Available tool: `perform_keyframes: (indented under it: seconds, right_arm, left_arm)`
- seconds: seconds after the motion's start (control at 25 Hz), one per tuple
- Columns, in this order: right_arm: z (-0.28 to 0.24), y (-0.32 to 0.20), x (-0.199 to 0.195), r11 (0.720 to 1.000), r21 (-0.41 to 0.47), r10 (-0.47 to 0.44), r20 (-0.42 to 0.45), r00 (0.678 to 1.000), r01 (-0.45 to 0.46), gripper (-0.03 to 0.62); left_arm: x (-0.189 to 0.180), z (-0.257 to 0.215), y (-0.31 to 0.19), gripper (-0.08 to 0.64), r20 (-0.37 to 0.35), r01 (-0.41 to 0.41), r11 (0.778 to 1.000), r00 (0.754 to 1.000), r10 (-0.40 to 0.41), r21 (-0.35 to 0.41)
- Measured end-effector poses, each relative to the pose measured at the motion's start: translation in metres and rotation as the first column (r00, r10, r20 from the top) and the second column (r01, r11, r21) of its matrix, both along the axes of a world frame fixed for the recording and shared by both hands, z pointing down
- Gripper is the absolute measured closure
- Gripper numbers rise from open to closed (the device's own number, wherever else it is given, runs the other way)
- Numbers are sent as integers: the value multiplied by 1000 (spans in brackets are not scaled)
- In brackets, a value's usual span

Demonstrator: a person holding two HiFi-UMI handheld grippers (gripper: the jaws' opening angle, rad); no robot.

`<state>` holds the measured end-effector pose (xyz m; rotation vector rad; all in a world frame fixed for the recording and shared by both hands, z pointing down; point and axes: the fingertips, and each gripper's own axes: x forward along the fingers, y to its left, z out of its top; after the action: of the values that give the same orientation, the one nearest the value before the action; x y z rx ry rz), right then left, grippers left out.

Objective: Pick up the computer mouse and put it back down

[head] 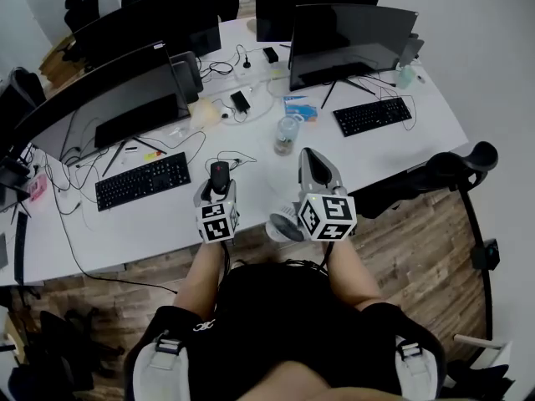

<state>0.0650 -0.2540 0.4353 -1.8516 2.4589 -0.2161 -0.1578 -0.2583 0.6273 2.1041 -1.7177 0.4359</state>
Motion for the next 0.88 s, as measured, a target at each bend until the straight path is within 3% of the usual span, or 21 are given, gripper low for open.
perform_keyframes:
  seconds: [0.48, 0.72, 0.88]
  right_arm:
    - [1, 11, 23, 998, -14, 62, -16, 998, -63, 592]
    - [2, 14, 35, 996, -18, 89, -33, 995, -90, 594]
    - [4, 15, 40, 994, -16, 107, -42, 993, -108, 592]
  left_arm:
    - [27, 99, 16, 249, 48, -119, 980, 991, 128, -159]
    - [23, 144, 25, 250, 64, -105, 961, 990, 125, -257]
    - [25, 151, 26, 249, 116, -126, 958, 980, 160, -257]
